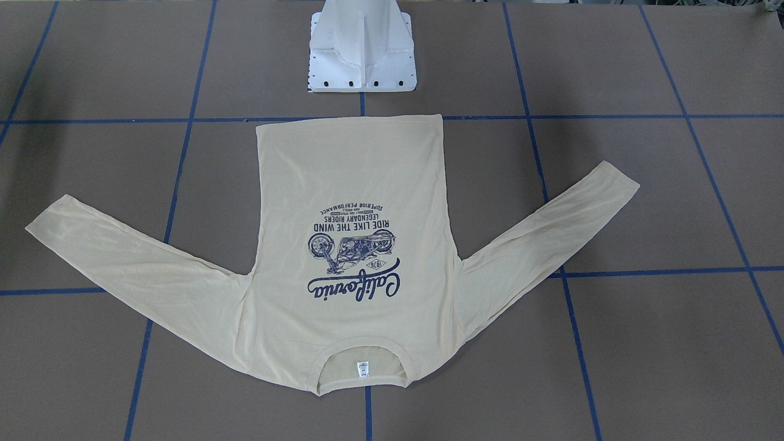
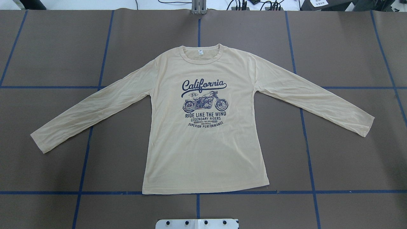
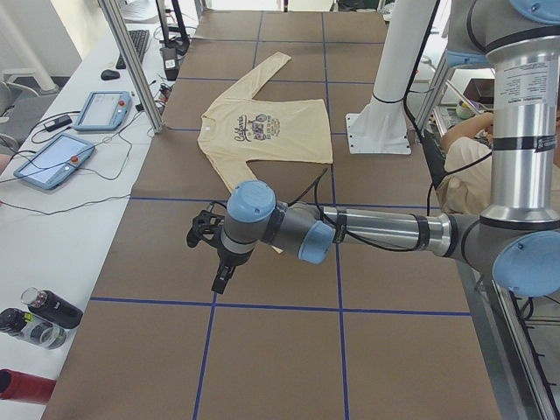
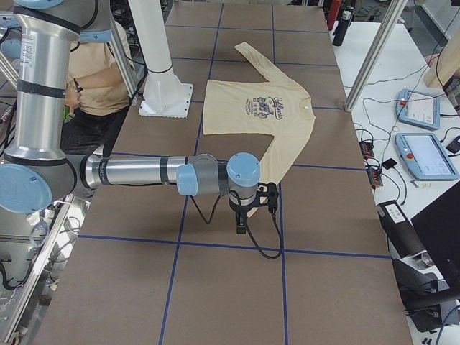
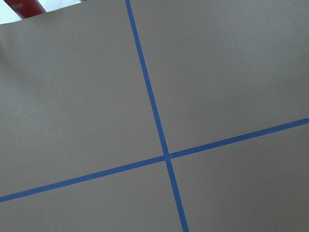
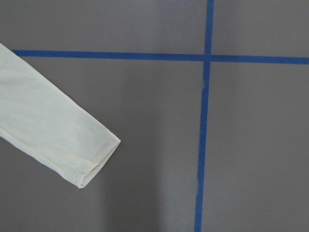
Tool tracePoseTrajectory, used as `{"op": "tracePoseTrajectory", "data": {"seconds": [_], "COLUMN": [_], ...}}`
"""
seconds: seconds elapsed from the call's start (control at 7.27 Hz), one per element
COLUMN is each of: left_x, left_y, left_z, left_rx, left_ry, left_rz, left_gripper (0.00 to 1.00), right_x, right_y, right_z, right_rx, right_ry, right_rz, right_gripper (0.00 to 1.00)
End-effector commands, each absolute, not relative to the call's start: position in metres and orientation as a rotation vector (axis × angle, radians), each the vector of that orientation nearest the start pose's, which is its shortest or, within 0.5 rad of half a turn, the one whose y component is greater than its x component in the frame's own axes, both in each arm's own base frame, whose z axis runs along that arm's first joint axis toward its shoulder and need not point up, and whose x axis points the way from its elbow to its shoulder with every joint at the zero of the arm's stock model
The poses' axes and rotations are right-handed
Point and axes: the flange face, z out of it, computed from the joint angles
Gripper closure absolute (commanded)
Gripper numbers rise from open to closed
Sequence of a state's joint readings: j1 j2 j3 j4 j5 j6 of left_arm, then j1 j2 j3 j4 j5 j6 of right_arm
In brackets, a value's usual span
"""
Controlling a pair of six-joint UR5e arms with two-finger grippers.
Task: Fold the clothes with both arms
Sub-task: 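Move the right gripper toward the cuff of the nearer-side sleeve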
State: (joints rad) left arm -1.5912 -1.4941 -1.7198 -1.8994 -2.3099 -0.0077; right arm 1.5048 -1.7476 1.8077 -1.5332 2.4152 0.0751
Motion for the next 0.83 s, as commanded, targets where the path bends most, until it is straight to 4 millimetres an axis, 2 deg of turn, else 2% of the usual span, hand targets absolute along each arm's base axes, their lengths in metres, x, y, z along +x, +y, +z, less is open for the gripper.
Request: {"op": "tracePoseTrajectory", "data": {"seconds": [0.0,0.14,0.28,0.41,0.55,0.69], "left_x": [-0.072,-0.071,-0.071,-0.071,-0.071,-0.070], "left_y": [-0.477,-0.472,-0.471,-0.470,-0.471,-0.473], "left_z": [0.582,0.592,0.592,0.601,0.604,0.602], "left_rx": [0.407,0.394,0.394,0.378,0.378,0.396], "left_ry": [0.712,0.723,0.723,0.724,0.725,0.724], "left_rz": [0.144,0.142,0.142,0.135,0.139,0.151], "left_gripper": [0.00,0.00,0.00,0.00,0.00,0.00], "right_x": [0.031,0.031,0.032,0.032,0.025,0.002], "right_y": [-0.423,-0.423,-0.425,-0.428,-0.441,-0.454], "right_z": [0.631,0.642,0.649,0.651,0.645,0.635], "right_rx": [0.007,-0.012,-0.022,-0.020,-0.013,-0.010], "right_ry": [-0.840,-0.839,-0.833,-0.811,-0.804,-0.808], "right_rz": [-0.022,-0.013,-0.009,-0.010,-0.029,-0.083], "right_gripper": [0.00,0.00,0.00,0.00,0.00,0.00]}}
